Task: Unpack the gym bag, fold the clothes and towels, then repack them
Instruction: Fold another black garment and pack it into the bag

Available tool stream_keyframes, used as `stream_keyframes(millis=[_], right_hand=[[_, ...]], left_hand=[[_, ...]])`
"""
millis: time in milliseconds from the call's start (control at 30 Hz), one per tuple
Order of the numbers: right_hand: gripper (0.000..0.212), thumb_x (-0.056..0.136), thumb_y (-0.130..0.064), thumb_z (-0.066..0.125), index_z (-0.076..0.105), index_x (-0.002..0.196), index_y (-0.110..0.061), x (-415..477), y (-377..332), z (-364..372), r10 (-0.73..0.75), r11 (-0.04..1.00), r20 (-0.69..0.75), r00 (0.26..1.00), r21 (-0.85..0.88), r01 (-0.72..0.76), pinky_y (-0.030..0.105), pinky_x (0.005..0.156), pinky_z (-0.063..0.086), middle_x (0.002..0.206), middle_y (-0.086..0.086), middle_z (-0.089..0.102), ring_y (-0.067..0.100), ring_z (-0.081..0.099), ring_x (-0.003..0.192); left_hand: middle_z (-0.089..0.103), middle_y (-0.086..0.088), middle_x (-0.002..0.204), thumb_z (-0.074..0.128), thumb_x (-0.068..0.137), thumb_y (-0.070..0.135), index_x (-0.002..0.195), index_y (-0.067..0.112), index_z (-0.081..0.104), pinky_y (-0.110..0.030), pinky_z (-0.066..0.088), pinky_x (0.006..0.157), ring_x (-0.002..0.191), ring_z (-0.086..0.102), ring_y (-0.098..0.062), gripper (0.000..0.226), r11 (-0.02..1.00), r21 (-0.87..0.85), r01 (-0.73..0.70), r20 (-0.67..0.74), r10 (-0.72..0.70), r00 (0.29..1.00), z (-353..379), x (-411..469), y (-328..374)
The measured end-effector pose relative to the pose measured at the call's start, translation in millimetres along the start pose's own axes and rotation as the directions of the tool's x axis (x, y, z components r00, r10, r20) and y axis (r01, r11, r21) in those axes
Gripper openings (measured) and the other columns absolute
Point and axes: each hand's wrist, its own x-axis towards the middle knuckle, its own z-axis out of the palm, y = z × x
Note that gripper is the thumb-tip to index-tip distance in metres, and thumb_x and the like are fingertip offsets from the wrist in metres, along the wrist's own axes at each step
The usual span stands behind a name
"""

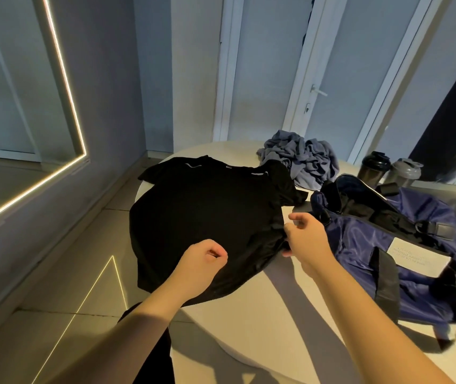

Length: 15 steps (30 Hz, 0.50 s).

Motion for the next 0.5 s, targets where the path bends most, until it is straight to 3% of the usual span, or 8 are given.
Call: stream_keyframes(millis=[67,100,167,200,267,367,433,500], right_hand=[[0.028,0.096,-0.021,0.065,0.057,0.123,-0.015,-2.4,6.1,-12.4,0.011,0.986,-0.006,1.000,-0.164,-0.011,0.032,0.054,0.053,0.096,0.004,0.063,0.024,0.062,0.077],[0.034,0.095,-0.027,0.068,0.057,0.125,-0.015,-3.6,10.1,-17.8,0.012,0.960,0.017,1.000,-0.281,-0.007,0.036,0.064,0.056,0.106,0.005,0.066,0.025,0.065,0.085],[0.046,0.094,-0.036,0.068,0.055,0.132,-0.014,-8.3,17.3,-24.9,0.037,0.822,0.092,0.995,-0.569,0.022,0.038,0.088,0.053,0.124,0.006,0.064,0.028,0.064,0.106],[0.049,0.094,-0.039,0.067,0.055,0.135,-0.014,-12.9,18.3,-25.9,0.051,0.748,0.117,0.992,-0.662,0.039,0.036,0.091,0.051,0.127,0.007,0.063,0.028,0.062,0.112],[0.048,0.091,-0.041,0.069,0.059,0.132,-0.017,-22.1,18.9,-22.3,0.021,0.693,0.169,0.985,-0.713,0.108,0.035,0.091,0.051,0.120,0.005,0.066,0.027,0.063,0.109],[0.025,0.090,-0.029,0.073,0.071,0.114,-0.023,-42.5,19.3,-5.9,-0.129,0.737,0.295,0.947,-0.610,0.291,0.028,0.088,0.050,0.101,-0.005,0.066,0.018,0.065,0.095],[0.005,0.091,-0.025,0.072,0.072,0.095,-0.024,-52.4,26.4,1.0,-0.088,0.779,0.355,0.931,-0.558,0.286,0.028,0.082,0.051,0.087,-0.008,0.069,0.015,0.066,0.084],[0.010,0.092,-0.029,0.068,0.073,0.094,-0.021,-54.2,30.7,1.7,0.000,0.694,0.365,0.931,-0.670,0.263,0.030,0.078,0.051,0.090,-0.002,0.072,0.020,0.067,0.085]], left_hand=[[0.065,0.019,0.080,0.065,0.098,0.028,0.104,0.033,0.069,-0.015,0.051,0.070,0.074,0.063,0.008,0.008,0.997,0.063,-0.053,0.066,0.049,0.997,-3.8,-7.4,0.5],[0.066,0.020,0.088,0.065,0.097,0.030,0.104,0.035,0.069,-0.017,0.053,0.075,0.082,0.063,0.008,0.009,0.991,0.104,-0.085,0.090,0.075,0.993,-4.8,-9.9,-0.1],[0.063,0.022,0.101,0.067,0.096,0.034,0.103,0.037,0.069,-0.023,0.056,0.087,0.095,0.061,0.005,0.009,0.970,0.180,-0.166,0.140,0.142,0.980,-4.3,-14.0,-1.8],[0.061,0.022,0.104,0.068,0.095,0.036,0.103,0.038,0.069,-0.025,0.055,0.092,0.099,0.059,0.004,0.009,0.955,0.216,-0.204,0.171,0.169,0.971,-3.6,-16.0,-2.6],[0.056,0.025,0.109,0.068,0.093,0.042,0.105,0.041,0.068,-0.028,0.050,0.099,0.109,0.051,0.003,0.012,0.924,0.277,-0.265,0.235,0.203,0.951,-0.9,-19.0,-3.2],[0.047,0.028,0.118,0.064,0.095,0.048,0.115,0.040,0.067,-0.026,0.033,0.104,0.116,0.035,0.001,0.022,0.864,0.364,-0.348,0.338,0.225,0.914,4.2,-25.4,-1.3],[0.048,0.026,0.121,0.061,0.097,0.046,0.118,0.037,0.068,-0.025,0.028,0.104,0.116,0.033,0.001,0.024,0.834,0.380,-0.400,0.355,0.268,0.896,5.0,-29.6,-1.7],[0.052,0.026,0.118,0.058,0.099,0.043,0.114,0.036,0.069,-0.026,0.030,0.108,0.115,0.037,0.004,0.020,0.833,0.363,-0.418,0.325,0.308,0.894,0.4,-33.7,-4.9]])
